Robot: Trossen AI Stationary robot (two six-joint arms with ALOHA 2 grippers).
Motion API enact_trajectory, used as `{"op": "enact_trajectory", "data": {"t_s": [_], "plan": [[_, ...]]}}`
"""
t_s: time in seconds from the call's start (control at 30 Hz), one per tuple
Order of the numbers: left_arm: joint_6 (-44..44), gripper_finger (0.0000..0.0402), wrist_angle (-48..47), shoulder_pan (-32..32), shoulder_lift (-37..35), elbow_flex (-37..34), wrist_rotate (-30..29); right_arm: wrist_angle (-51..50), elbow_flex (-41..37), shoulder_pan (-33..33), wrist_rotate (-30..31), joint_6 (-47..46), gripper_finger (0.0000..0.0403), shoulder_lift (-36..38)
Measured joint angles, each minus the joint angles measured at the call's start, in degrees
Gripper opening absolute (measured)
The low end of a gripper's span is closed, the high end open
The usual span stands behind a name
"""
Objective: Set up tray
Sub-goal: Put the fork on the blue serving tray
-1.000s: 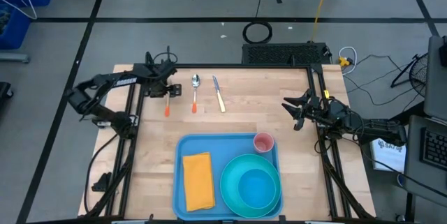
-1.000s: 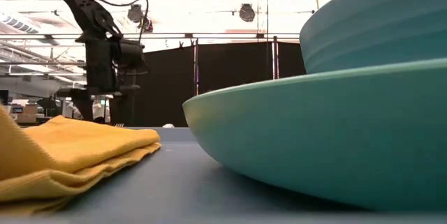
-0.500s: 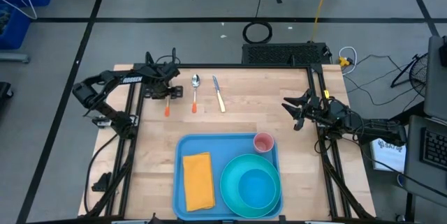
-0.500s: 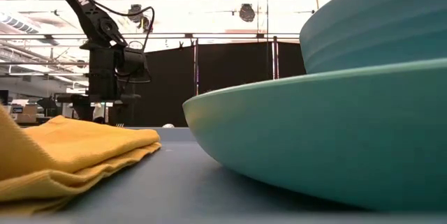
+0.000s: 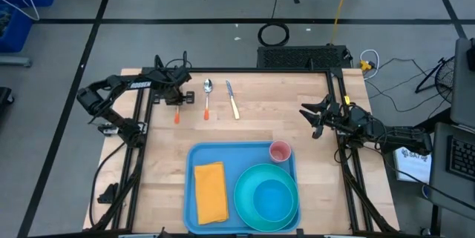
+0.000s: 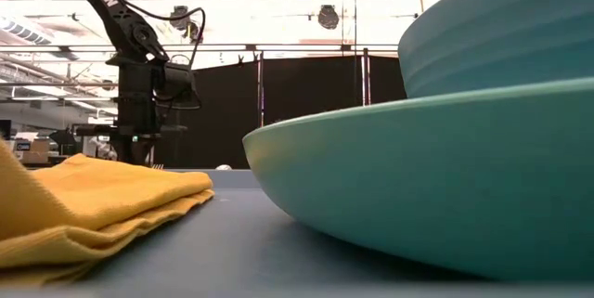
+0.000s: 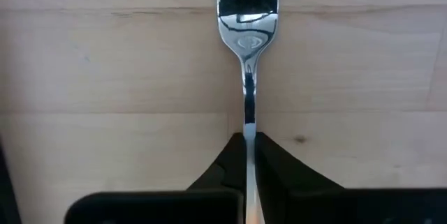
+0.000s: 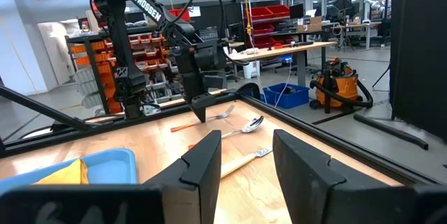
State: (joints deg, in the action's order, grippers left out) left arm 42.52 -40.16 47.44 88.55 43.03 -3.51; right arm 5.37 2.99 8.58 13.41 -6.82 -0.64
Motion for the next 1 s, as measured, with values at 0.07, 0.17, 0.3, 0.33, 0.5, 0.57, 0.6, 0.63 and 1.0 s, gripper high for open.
{"op": "enact_trajectory", "data": {"t_s": [0.07,0.17,0.3,0.33,0.5,0.57,0.6,0.63,1.0], "plan": [[-0.52,0.0010,-0.23,-0.44,-0.53,-0.17,-0.20,-0.02,-0.01,0.00,0.00,0.01,0.0123,0.00],[-0.99,0.0010,-0.83,-2.12,-2.19,-0.34,-1.39,-0.02,-0.01,0.00,0.00,0.01,0.0123,0.00],[-0.87,0.0010,-2.14,-7.43,-7.00,-0.28,-1.51,-0.01,-0.01,0.00,0.00,-0.01,0.0123,0.00],[-0.42,0.0010,-2.91,-9.59,-8.51,-0.28,-1.56,0.00,-0.01,0.00,0.00,-0.01,0.0123,0.00],[9.58,0.0010,-4.22,-27.84,-17.37,-0.25,-1.76,0.00,-0.01,0.00,0.00,0.01,0.0123,0.00],[17.22,0.0010,-4.55,-37.30,-20.13,-0.20,-3.12,0.02,-0.01,0.00,0.00,0.00,0.0123,0.00],[22.00,0.0010,-4.49,-42.51,-21.14,-0.20,-3.90,0.00,-0.01,0.00,0.00,0.01,0.0123,0.00],[27.13,0.0010,-3.79,-47.84,-21.88,-0.20,-4.89,0.00,0.00,0.00,0.00,0.01,0.0123,-0.01],[76.13,0.0010,27.27,-86.91,-8.14,2.10,-32.51,0.01,0.00,0.00,0.00,0.01,0.0123,0.00]]}}
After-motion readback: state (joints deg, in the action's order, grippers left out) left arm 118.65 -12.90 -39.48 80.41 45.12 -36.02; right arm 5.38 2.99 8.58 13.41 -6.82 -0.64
